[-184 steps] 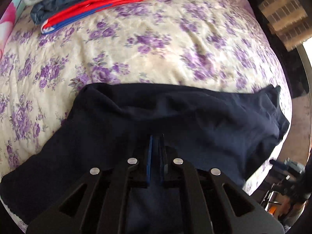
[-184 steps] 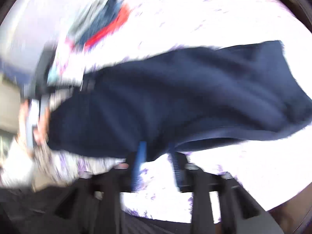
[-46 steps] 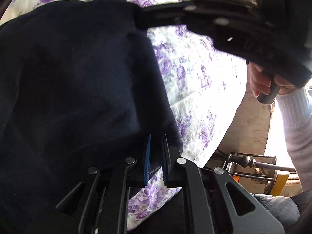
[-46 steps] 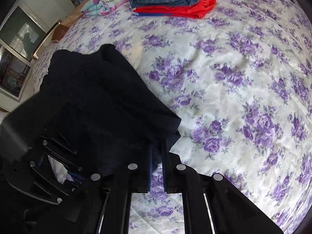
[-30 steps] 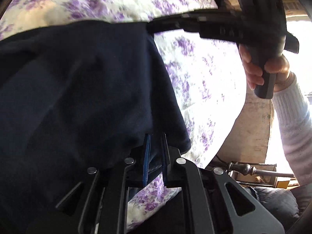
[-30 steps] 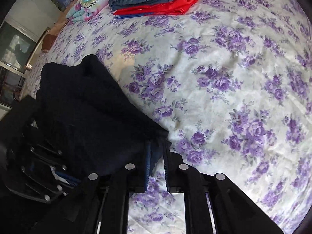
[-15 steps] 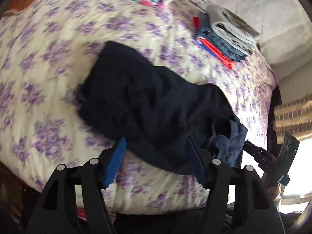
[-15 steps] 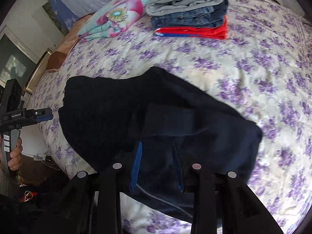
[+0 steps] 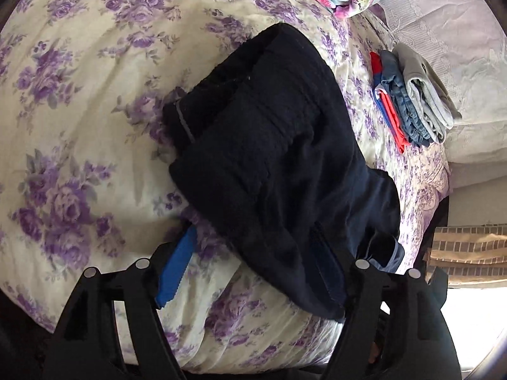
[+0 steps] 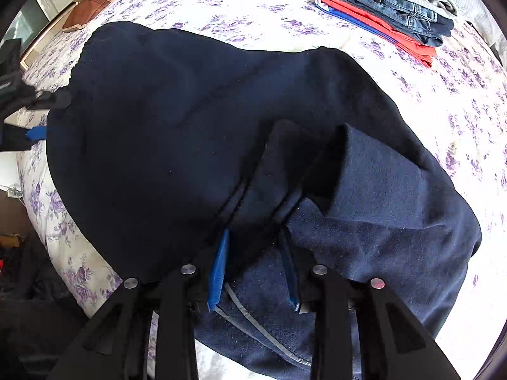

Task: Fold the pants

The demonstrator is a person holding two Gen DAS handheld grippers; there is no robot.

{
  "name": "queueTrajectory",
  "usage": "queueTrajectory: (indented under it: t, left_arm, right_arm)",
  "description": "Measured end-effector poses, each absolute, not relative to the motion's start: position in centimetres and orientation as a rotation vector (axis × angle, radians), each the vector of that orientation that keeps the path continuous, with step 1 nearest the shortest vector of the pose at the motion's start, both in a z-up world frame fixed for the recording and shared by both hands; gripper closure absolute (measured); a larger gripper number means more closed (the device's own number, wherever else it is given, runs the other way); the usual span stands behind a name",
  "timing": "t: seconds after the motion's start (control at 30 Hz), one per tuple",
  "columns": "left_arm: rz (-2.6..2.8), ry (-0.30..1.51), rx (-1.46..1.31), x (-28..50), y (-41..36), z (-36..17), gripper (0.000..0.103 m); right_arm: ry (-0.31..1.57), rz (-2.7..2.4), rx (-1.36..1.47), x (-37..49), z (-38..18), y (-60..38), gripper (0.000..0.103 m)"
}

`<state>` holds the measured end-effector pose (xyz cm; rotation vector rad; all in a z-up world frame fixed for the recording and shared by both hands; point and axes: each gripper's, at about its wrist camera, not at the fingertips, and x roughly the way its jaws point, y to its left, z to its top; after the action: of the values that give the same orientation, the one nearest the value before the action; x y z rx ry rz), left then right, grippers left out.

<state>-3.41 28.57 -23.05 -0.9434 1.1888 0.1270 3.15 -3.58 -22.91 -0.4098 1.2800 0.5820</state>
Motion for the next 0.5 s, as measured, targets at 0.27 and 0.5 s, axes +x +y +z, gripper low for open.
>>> queueTrajectory:
  t: [0.27,0.5]
  left_arm:
    - [0.108,1.141,-0.978,0.4,29.8,-23.3,0.032]
    - [0.049,1.137,-0.959,1.1,29.7,-23.0,0.077]
  right_arm:
    - [1.285,0.574,-0.399,3.0,-22.6,-3.4,0.069]
    - [1.300,0.572,-0.397,3.6,-22.5,-3.2,0.069]
